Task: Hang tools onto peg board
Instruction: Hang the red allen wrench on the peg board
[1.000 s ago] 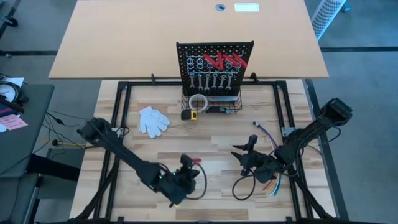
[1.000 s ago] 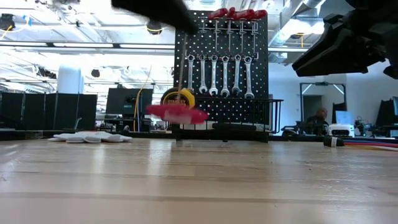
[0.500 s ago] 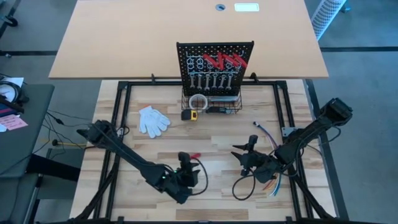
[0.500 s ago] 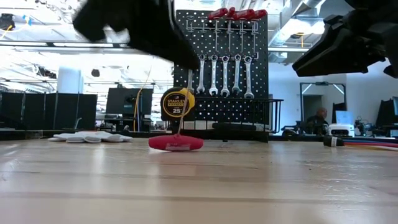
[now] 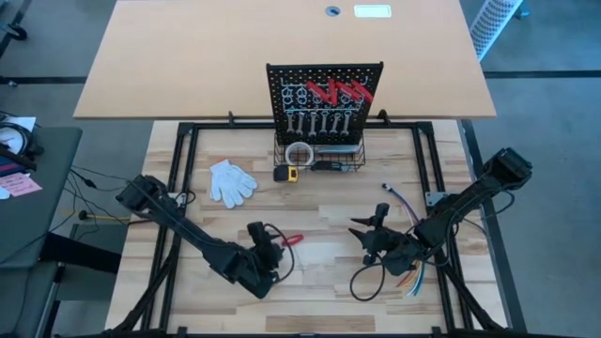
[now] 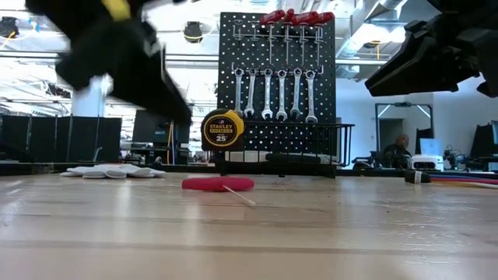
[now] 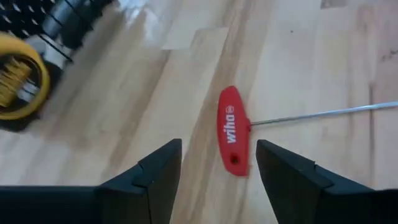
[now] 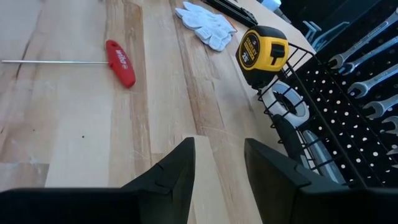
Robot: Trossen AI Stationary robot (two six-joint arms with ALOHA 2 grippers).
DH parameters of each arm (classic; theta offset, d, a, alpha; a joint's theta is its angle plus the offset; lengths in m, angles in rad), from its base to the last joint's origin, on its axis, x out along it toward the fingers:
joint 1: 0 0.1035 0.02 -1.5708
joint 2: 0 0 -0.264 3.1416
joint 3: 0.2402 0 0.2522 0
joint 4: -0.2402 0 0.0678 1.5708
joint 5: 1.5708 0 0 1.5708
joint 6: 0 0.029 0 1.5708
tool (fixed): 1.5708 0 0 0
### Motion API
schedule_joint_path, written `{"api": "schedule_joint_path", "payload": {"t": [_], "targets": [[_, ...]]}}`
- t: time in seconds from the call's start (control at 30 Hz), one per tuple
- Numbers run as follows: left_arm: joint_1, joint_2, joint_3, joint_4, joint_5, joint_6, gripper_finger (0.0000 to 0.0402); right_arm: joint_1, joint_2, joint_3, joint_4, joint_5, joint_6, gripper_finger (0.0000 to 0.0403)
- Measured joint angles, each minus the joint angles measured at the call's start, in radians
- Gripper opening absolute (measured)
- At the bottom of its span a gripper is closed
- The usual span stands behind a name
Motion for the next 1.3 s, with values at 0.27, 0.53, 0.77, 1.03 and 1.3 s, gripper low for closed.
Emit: {"api": "schedule_joint_path", "payload": {"t": [0.27, 0.53, 0.77, 1.03, 1.3], "targets": [[0.076, 0.0, -0.253, 0.588, 0.147, 0.102, 0.0227, -0.007, 0.0, 0.0, -0.001, 0.0, 0.023, 0.0147], [0.151, 0.0, -0.343, 0.653, 0.289, 0.088, 0.0234, -0.021, 0.0, 0.0, 0.0, -0.001, 0.026, 0.0147], [0.163, 0.0, -0.363, 0.679, 0.339, 0.139, 0.0201, -0.033, 0.002, 0.0, 0.0, -0.036, 0.039, 0.0147], [0.193, 0.0, -0.364, 0.699, 0.392, 0.205, 0.0137, -0.046, 0.044, 0.0, 0.005, -0.047, 0.043, 0.0147], [0.199, -0.014, -0.362, 0.701, 0.388, 0.328, 0.0049, -0.042, 0.075, 0.0, 0.004, -0.051, 0.037, 0.0147]]}}
